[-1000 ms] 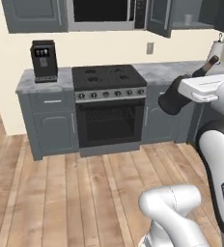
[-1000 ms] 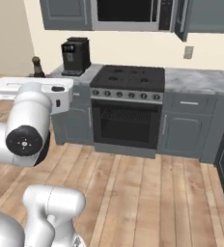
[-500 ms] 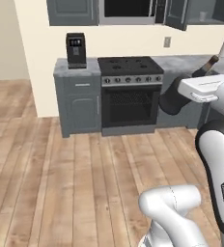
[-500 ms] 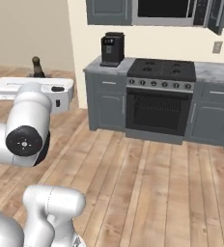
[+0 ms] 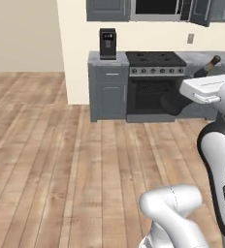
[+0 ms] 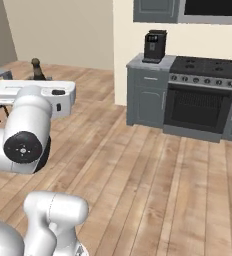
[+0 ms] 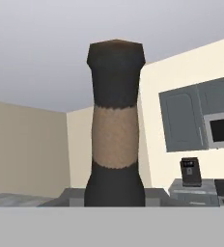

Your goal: There is a bowl on the dining counter. Grab a lemon wedge from the fridge and place it in the bowl. Then get the liquor bottle and glass cup from the cabinet and place them next to the bowl.

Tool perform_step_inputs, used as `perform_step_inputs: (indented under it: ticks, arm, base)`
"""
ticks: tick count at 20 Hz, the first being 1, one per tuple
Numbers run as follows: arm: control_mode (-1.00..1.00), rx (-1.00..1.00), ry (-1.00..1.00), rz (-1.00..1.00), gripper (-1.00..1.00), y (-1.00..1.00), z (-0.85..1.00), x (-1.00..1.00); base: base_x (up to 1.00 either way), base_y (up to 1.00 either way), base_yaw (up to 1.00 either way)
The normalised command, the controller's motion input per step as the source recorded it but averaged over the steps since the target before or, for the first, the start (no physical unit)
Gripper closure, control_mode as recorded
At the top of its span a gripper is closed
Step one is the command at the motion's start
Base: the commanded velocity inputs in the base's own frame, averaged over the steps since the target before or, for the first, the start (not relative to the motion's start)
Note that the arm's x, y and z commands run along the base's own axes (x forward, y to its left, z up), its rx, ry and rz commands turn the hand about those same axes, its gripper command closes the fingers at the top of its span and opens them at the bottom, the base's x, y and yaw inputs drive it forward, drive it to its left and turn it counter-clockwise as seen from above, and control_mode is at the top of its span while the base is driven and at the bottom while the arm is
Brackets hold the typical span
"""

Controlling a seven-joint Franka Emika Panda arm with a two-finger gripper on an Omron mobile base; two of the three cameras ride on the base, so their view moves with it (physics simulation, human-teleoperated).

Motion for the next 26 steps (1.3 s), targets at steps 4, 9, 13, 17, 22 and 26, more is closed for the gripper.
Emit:
perform_step_inputs:
  ticks: [4,9,13,17,22,26]
  arm:
    - [1.0,0.0,0.0,0.0,1.0,0.0,0.0,0.0]
    - [1.0,0.0,0.0,0.0,1.0,0.0,0.0,0.0]
    - [1.0,0.0,0.0,0.0,1.0,0.0,0.0,0.0]
    - [1.0,0.0,0.0,0.0,1.0,0.0,0.0,0.0]
    - [1.0,0.0,0.0,0.0,1.0,0.0,0.0,0.0]
    - [1.0,0.0,0.0,0.0,1.0,0.0,0.0,0.0]
  base:
    - [-0.5,0.92,0.24]
    - [-0.11,1.0,0.16]
    - [0.3,1.0,0.11]
    - [0.56,0.88,0.3]
    - [0.36,0.66,0.53]
    - [0.28,0.6,0.58]
